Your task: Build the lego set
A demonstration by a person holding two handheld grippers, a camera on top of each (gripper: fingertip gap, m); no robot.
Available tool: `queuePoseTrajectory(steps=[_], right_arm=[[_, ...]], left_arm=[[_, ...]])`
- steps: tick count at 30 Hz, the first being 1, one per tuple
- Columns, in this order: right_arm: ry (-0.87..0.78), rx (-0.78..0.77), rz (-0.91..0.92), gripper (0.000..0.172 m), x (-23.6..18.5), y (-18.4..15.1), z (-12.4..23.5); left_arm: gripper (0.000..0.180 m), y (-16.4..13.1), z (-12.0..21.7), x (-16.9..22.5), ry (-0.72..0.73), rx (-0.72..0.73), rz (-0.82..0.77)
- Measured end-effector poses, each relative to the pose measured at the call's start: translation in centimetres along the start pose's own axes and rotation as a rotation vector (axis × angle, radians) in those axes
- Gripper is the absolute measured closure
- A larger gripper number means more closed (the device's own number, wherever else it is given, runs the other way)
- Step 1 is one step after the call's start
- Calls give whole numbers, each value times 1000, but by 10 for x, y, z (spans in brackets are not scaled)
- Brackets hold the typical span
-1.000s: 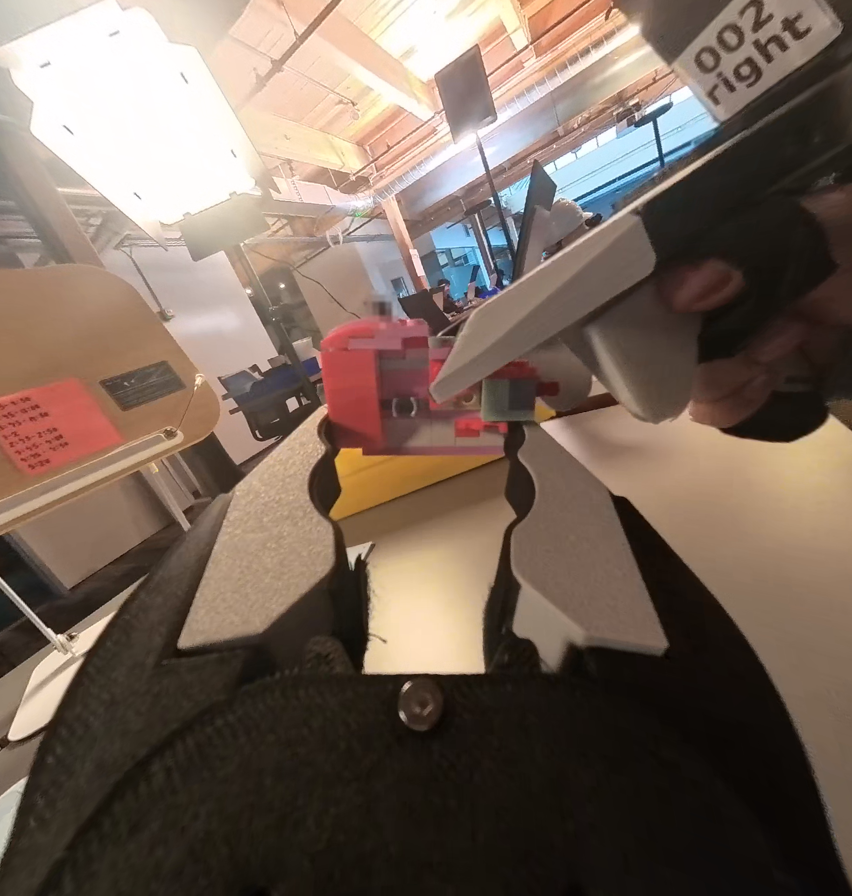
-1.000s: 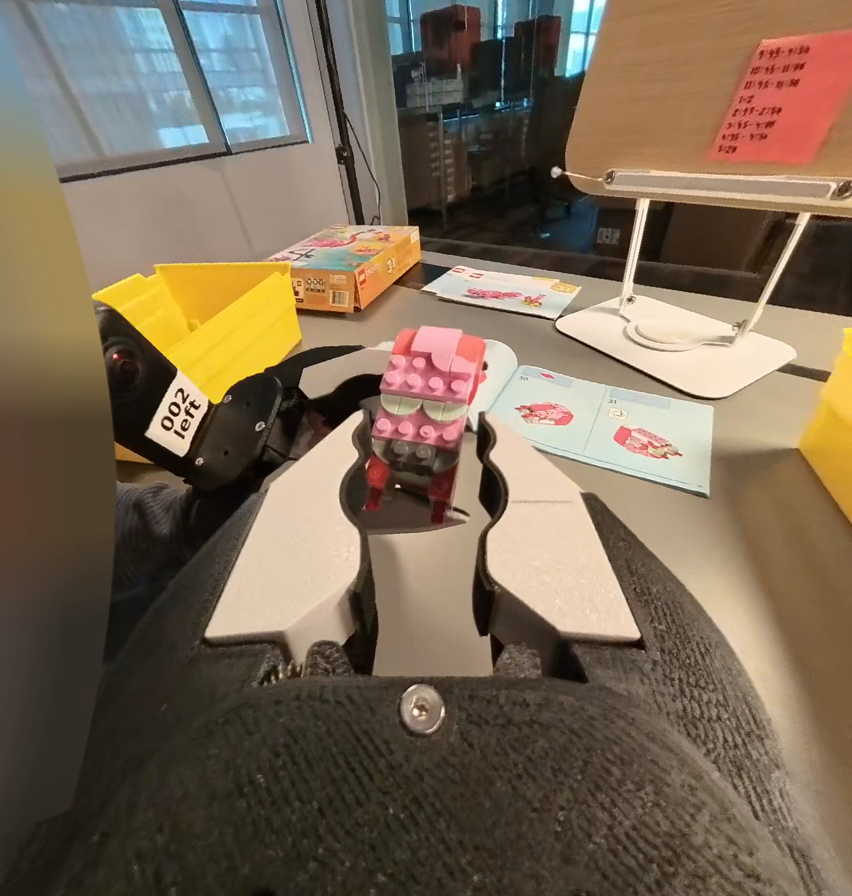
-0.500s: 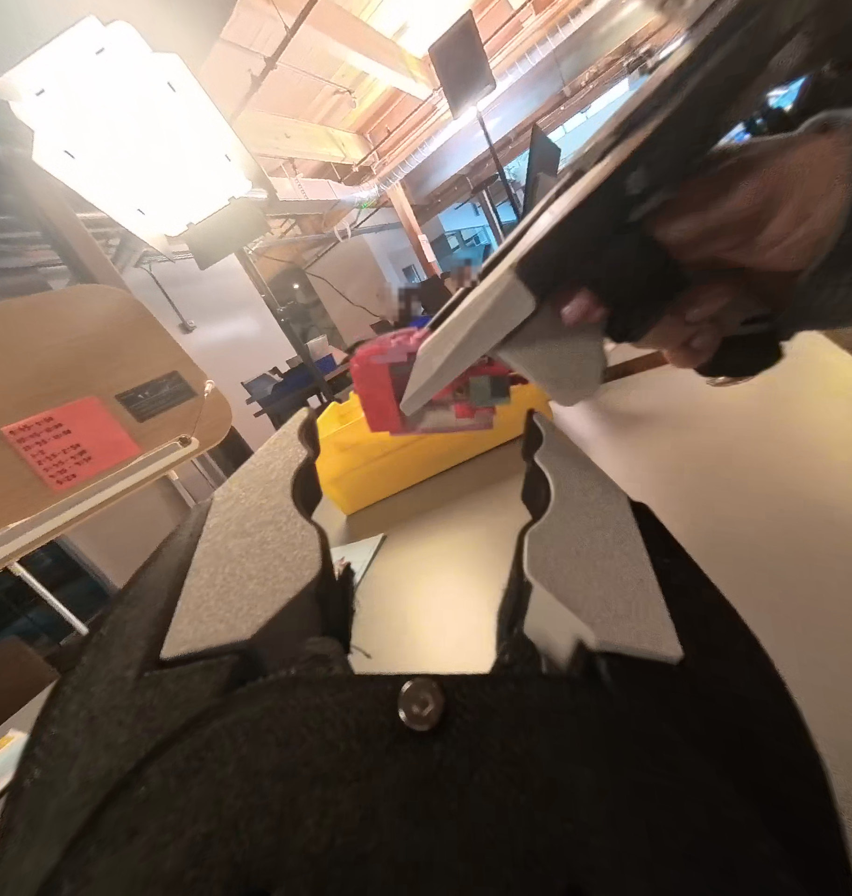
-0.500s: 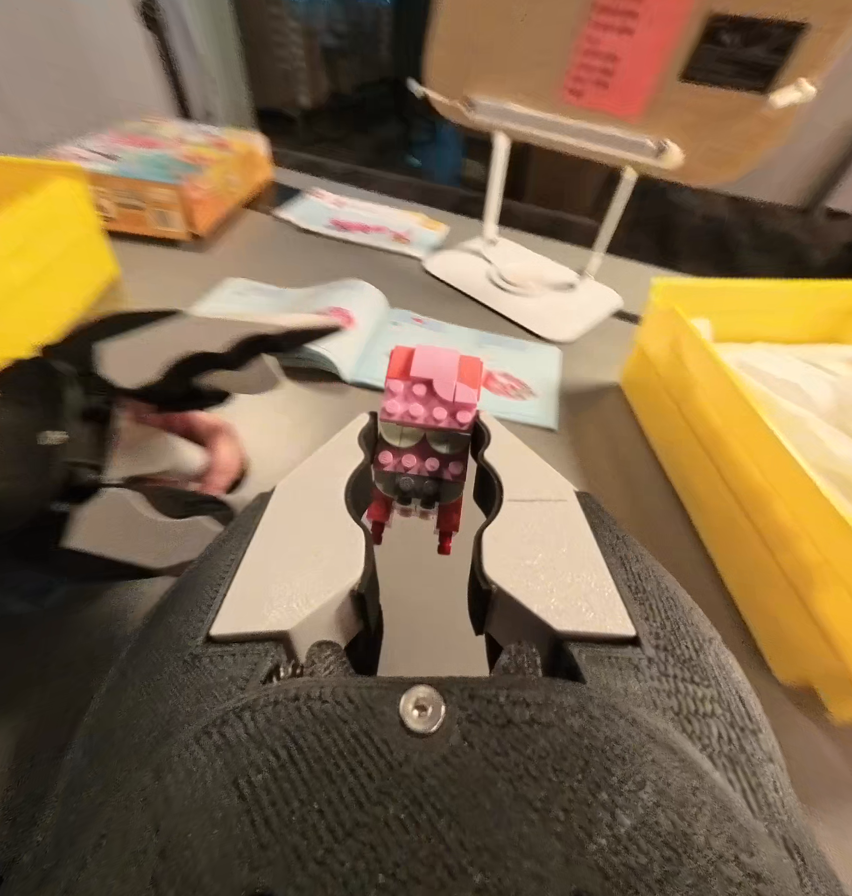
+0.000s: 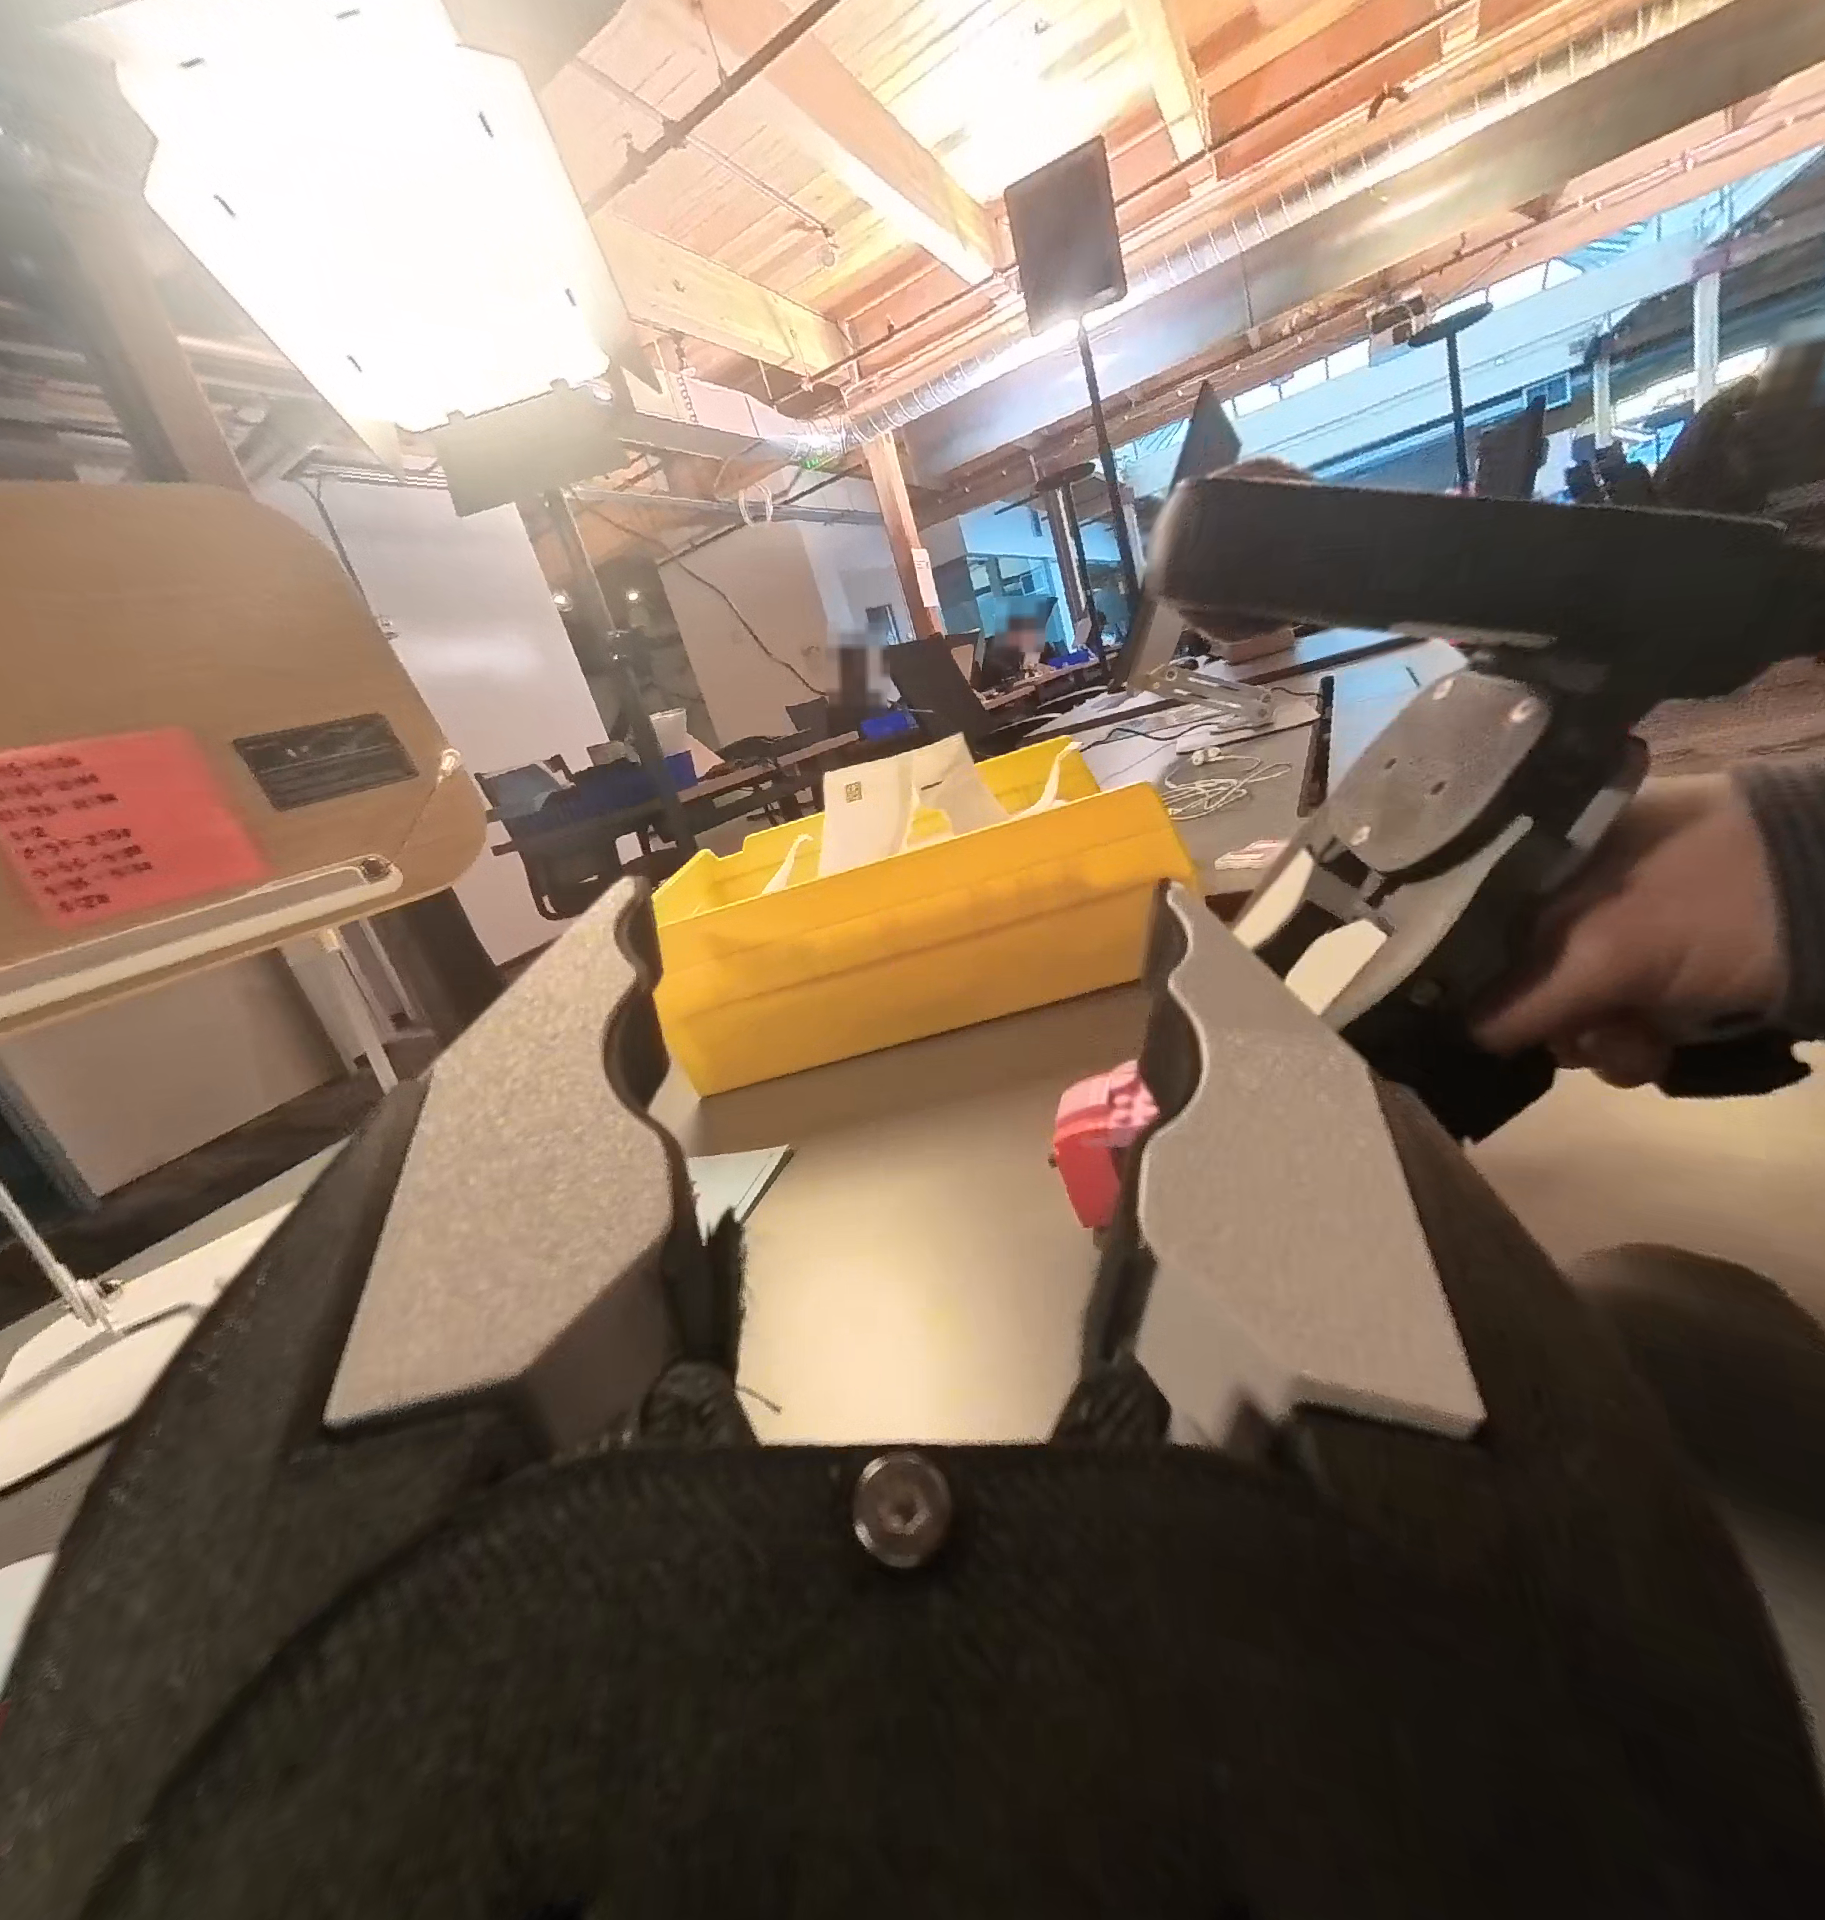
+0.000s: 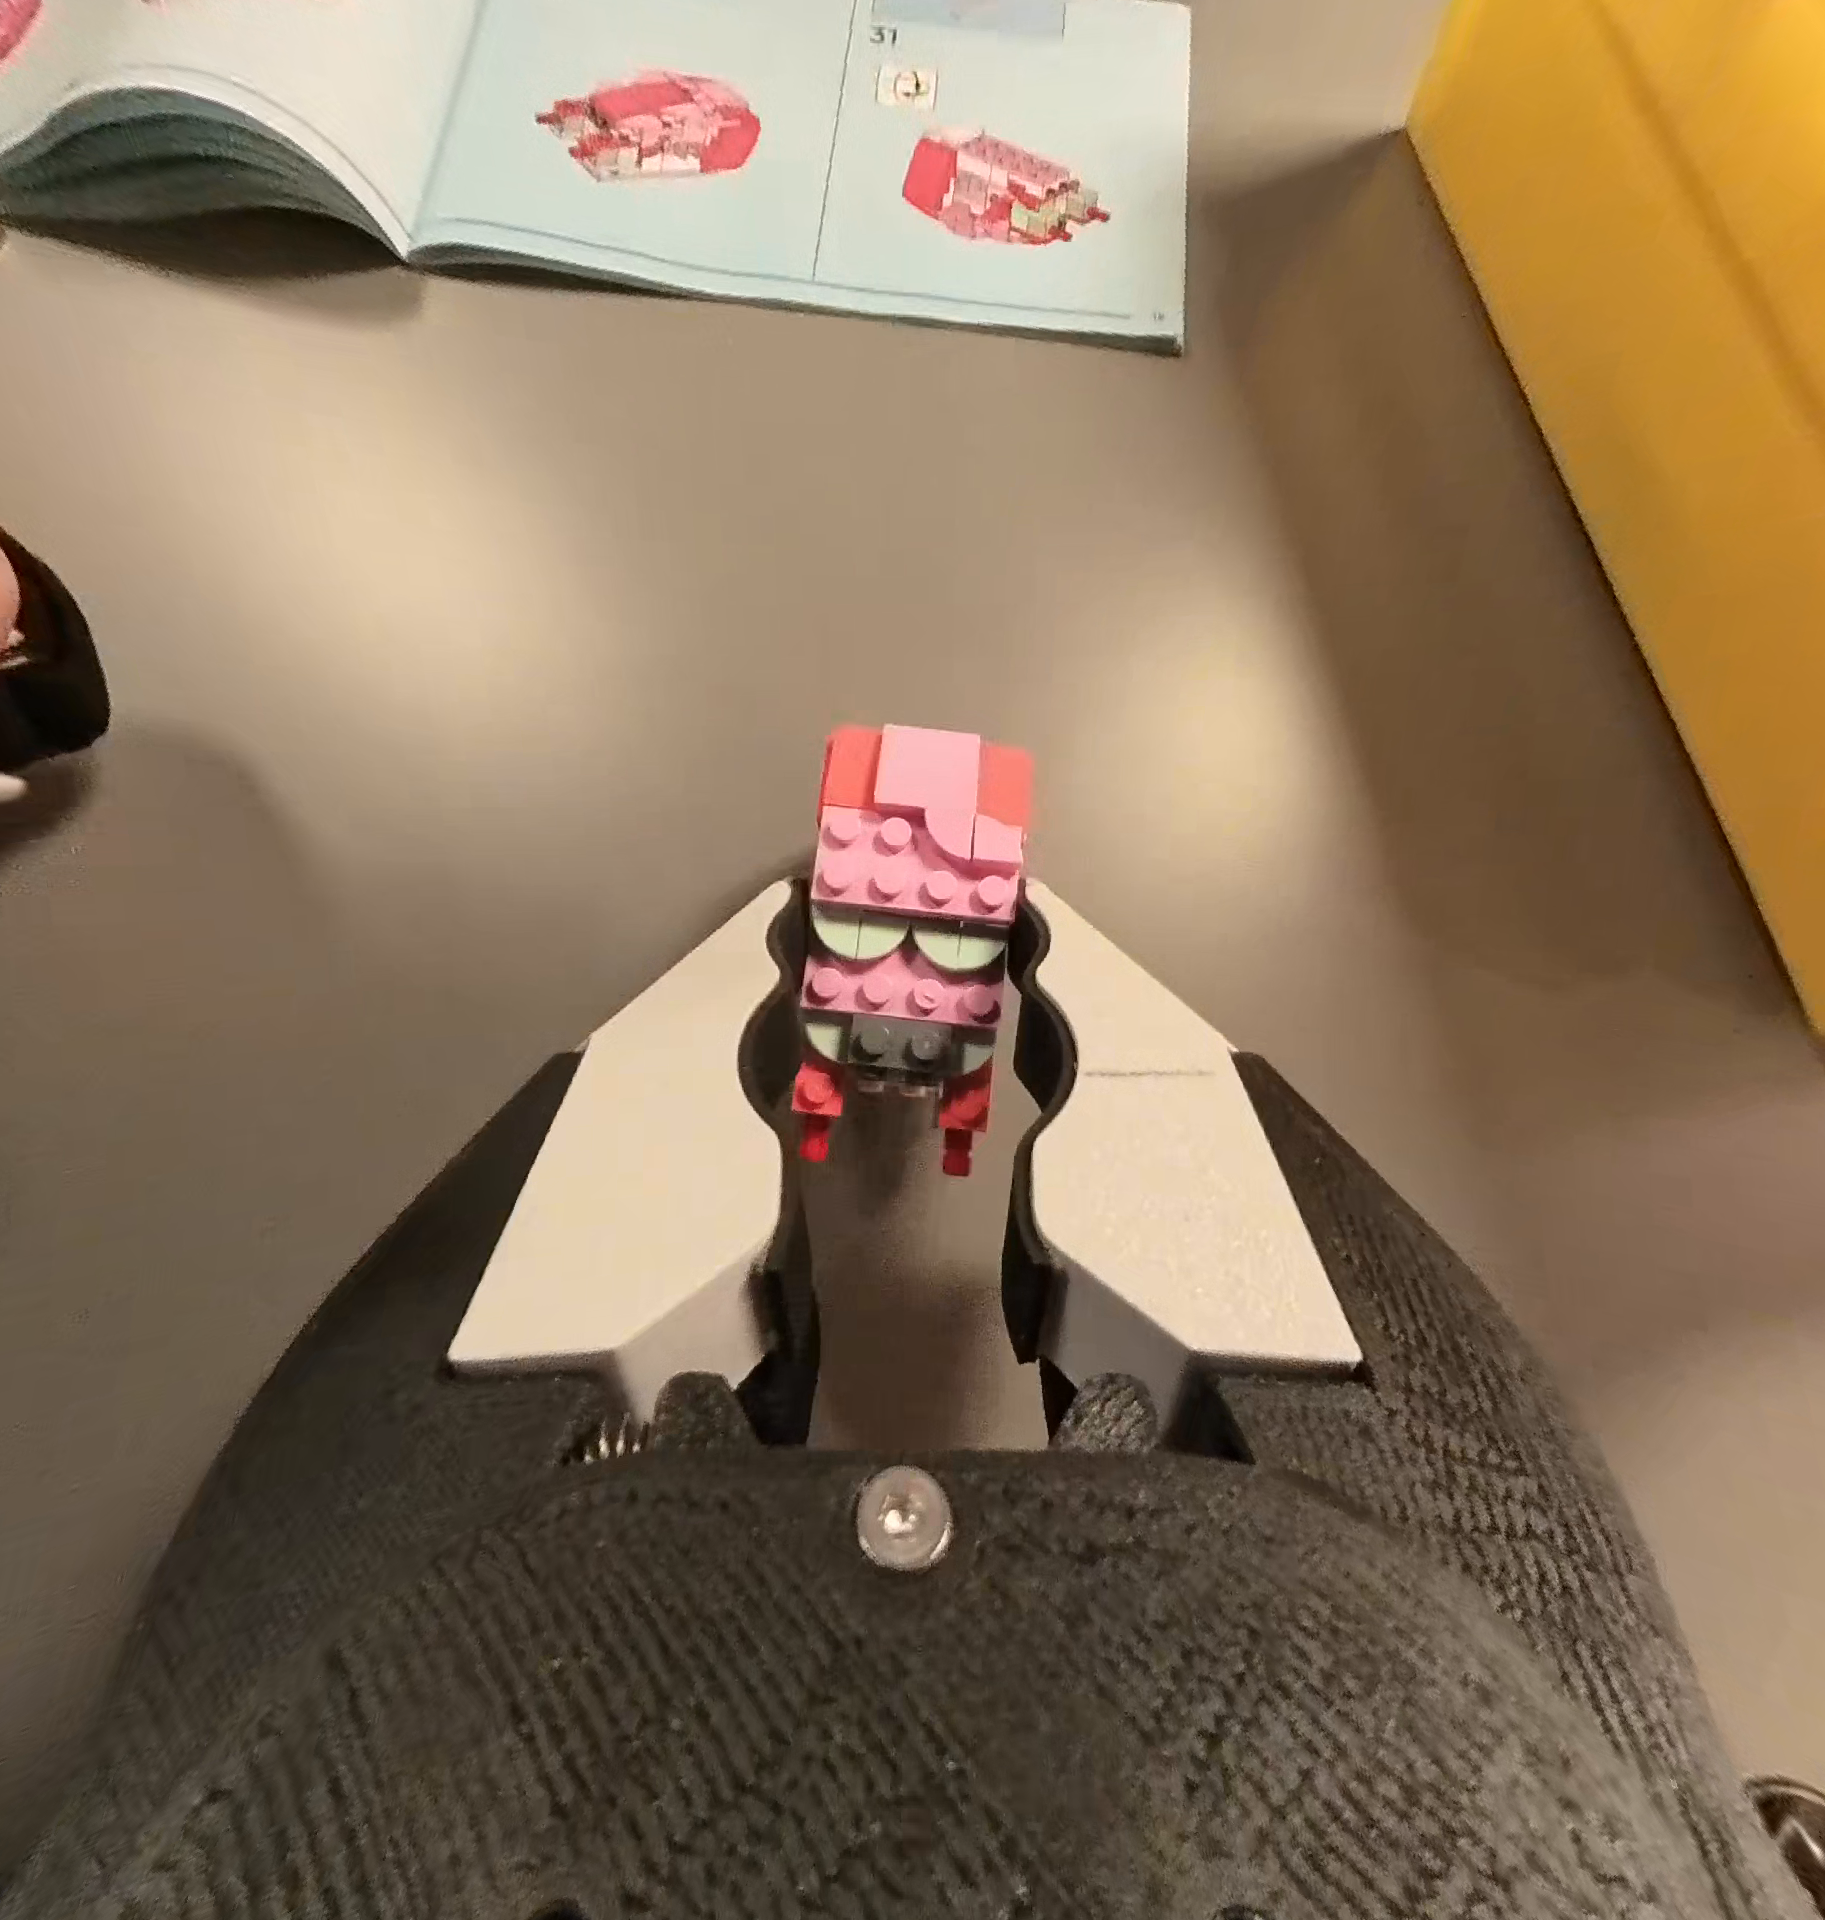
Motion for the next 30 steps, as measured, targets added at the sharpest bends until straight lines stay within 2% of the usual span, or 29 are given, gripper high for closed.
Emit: queuePoseTrajectory(steps=[3, 7, 10, 12, 14, 17, 19, 20, 23, 25, 28, 30], right_arm=[[7, 17, 5, 134, -2, 1, 1], [31, 124, 2, 104, -5, 13, 13], [2, 276, 21, 99, 6, 28, 32], [18, 464, 37, 99, 12, 43, 51], [-25, 711, 58, 105, 25, 56, 80], [-295, 948, 96, 143, 68, 56, 120], [-453, 970, 176, 164, 89, 54, 128], [-504, 959, 221, 168, 96, 54, 126], [-549, 912, 319, 172, 102, 55, 108], [-506, 885, 354, 172, 98, 58, 97], [-455, 798, 373, 172, 95, 57, 80], [-437, 789, 380, 172, 94, 57, 77]], left_arm=[[88, 0, 0, -2, 5, -3, 19], [88, -1, 0, -4, 6, -8, 32], [88, -1, 0, -4, 6, -7, 35], [88, -1, 0, -4, 5, -9, 38], [88, -1, -1, -5, 8, -8, 40], [88, -1, -1, -6, 11, -7, 50], [88, 0, -1, -6, 13, -4, 57], [88, 0, -1, -7, 14, -4, 59], [90, 2, -1, -8, 23, 0, 62], [87, 9, -1, -8, 32, 2, 18], [95, 51, -3, -18, 131, -24, -47], [95, 82, 2, -29, 189, -53, 32]])
Point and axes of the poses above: each gripper's, where its closed fingertips meet, z back along the fingers, y out of its top, x = y × z across the jaws, the point moved 2 cm from there along z, back along the fingers, and after that the axes turned 11 degrees about y, right-handed, at the moved point
